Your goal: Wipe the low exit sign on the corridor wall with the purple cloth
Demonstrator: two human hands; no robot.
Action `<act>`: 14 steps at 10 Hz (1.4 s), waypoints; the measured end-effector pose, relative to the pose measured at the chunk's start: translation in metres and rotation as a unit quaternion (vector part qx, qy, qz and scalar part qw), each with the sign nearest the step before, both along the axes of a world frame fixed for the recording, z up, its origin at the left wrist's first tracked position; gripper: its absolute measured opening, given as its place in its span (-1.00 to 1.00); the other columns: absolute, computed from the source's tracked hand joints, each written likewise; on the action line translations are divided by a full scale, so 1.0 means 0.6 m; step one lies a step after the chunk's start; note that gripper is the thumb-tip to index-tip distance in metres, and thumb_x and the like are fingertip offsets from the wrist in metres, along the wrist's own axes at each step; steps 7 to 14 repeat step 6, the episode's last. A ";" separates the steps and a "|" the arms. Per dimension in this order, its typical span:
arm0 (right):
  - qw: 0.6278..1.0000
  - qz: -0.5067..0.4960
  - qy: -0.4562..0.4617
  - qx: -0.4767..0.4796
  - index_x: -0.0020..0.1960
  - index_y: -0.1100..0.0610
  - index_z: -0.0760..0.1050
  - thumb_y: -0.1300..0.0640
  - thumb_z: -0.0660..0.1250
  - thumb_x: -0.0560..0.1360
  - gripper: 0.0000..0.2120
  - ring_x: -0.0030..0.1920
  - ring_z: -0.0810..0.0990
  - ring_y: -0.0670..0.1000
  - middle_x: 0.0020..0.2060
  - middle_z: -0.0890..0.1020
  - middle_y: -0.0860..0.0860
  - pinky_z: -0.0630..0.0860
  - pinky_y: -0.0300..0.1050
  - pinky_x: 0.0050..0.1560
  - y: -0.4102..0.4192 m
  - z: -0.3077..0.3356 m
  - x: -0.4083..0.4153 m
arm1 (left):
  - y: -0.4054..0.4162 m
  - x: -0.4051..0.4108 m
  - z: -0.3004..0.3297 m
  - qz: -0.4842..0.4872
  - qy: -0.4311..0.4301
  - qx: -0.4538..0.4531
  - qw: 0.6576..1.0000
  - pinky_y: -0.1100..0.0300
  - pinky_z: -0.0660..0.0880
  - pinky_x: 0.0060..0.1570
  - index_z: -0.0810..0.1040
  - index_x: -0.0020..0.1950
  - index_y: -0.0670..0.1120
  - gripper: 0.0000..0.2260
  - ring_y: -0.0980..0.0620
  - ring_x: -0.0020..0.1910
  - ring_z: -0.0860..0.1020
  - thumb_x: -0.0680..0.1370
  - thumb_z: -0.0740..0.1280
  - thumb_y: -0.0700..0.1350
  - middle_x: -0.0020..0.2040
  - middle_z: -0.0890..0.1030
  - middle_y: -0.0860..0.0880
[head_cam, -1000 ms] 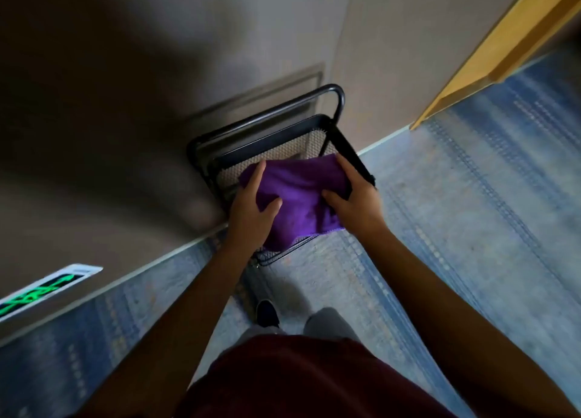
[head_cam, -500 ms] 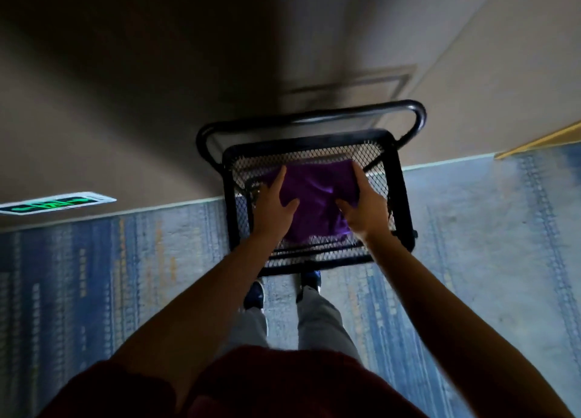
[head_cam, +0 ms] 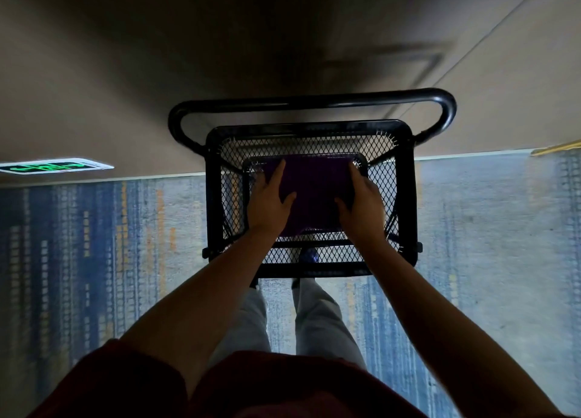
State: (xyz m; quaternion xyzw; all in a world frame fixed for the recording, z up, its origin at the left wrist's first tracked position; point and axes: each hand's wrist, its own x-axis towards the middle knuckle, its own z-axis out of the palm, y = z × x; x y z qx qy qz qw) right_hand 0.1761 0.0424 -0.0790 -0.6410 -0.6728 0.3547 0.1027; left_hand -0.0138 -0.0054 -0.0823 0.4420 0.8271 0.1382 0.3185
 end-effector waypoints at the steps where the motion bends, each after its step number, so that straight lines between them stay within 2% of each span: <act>1: 0.997 0.035 -0.064 0.018 0.64 0.00 0.22 0.10 0.48 0.53 -0.24 0.63 0.25 0.24 0.59 0.38 0.13 0.28 0.32 0.56 0.002 -0.003 0.008 | -0.005 -0.006 -0.002 -0.021 0.038 -0.003 0.999 -0.13 0.54 0.30 0.19 0.63 0.14 -0.31 -0.17 0.53 0.36 0.56 0.41 0.14 0.61 0.19 -0.18; 2: 0.994 0.068 -0.083 0.010 0.64 0.10 0.25 0.06 0.49 0.53 -0.24 0.67 0.16 0.23 0.66 0.23 0.15 0.16 0.31 0.62 0.008 0.002 0.010 | -0.012 -0.013 0.008 -0.025 0.065 0.013 0.997 -0.14 0.58 0.23 0.32 0.57 0.03 -0.34 -0.16 0.43 0.43 0.52 0.46 0.12 0.53 0.29 -0.18; 3: 0.994 0.069 -0.081 0.013 0.64 0.12 0.22 0.01 0.48 0.52 -0.21 0.65 0.18 0.24 0.66 0.21 0.17 0.21 0.32 0.60 0.019 0.024 0.008 | -0.017 -0.022 0.026 -0.028 0.085 0.045 0.995 -0.12 0.55 0.26 0.39 0.51 -0.04 -0.36 -0.16 0.37 0.44 0.50 0.47 0.12 0.46 0.33 -0.18; 4: 0.995 0.060 -0.071 0.022 0.64 0.14 0.24 0.01 0.47 0.53 -0.24 0.66 0.17 0.27 0.66 0.20 0.21 0.22 0.32 0.59 0.029 0.070 0.002 | -0.016 -0.039 0.067 -0.015 0.098 0.074 0.992 -0.12 0.51 0.30 0.44 0.47 -0.09 -0.40 -0.18 0.40 0.42 0.51 0.46 0.13 0.49 0.33 -0.20; 6: 0.992 0.087 -0.025 0.093 0.61 0.14 0.30 0.09 0.48 0.55 -0.31 0.64 0.20 0.31 0.66 0.20 0.24 0.28 0.28 0.57 0.062 0.187 -0.014 | 0.020 -0.085 0.192 -0.030 0.118 0.209 0.970 -0.09 0.48 0.31 0.51 0.43 -0.13 -0.49 -0.19 0.39 0.44 0.58 0.38 0.13 0.47 0.39 -0.22; 14: 0.992 0.087 -0.025 0.093 0.61 0.14 0.30 0.09 0.48 0.55 -0.31 0.64 0.20 0.31 0.66 0.20 0.24 0.28 0.28 0.57 0.062 0.187 -0.014 | 0.020 -0.085 0.192 -0.030 0.118 0.209 0.970 -0.09 0.48 0.31 0.51 0.43 -0.13 -0.49 -0.19 0.39 0.44 0.58 0.38 0.13 0.47 0.39 -0.22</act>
